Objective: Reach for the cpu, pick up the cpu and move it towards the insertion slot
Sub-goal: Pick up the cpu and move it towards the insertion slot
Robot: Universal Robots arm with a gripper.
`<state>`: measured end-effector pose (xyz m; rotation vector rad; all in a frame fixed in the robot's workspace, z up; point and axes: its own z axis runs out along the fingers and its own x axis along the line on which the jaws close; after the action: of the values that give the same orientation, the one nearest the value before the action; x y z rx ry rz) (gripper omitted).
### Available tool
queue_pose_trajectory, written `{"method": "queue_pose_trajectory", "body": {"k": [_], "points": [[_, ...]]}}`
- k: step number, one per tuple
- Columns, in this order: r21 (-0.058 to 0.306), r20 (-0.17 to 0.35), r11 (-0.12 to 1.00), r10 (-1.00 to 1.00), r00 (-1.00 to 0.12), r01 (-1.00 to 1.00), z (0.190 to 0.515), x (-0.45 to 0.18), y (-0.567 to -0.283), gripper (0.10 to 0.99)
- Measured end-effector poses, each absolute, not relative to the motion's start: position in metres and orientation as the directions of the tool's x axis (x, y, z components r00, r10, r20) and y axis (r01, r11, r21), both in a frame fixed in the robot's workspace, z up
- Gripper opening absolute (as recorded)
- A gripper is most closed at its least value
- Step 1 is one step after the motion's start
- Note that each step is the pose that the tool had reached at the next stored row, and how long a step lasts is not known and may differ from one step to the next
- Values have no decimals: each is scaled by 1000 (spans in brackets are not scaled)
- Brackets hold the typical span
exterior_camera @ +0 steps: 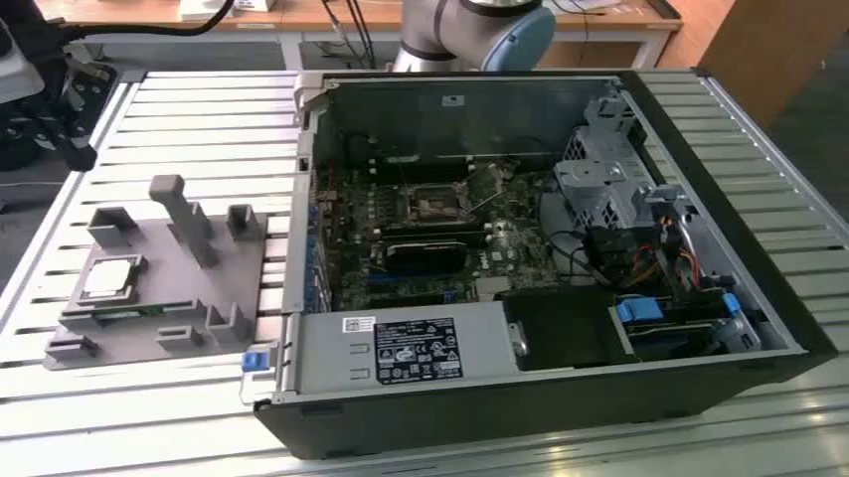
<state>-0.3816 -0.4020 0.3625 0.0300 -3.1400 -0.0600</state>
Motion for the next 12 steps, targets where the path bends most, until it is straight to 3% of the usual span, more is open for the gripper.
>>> {"method": "queue_pose_trajectory", "body": {"k": [12], "points": [[38, 1, 999, -19, -1000, -19, 363, -388, -402, 106]]}}
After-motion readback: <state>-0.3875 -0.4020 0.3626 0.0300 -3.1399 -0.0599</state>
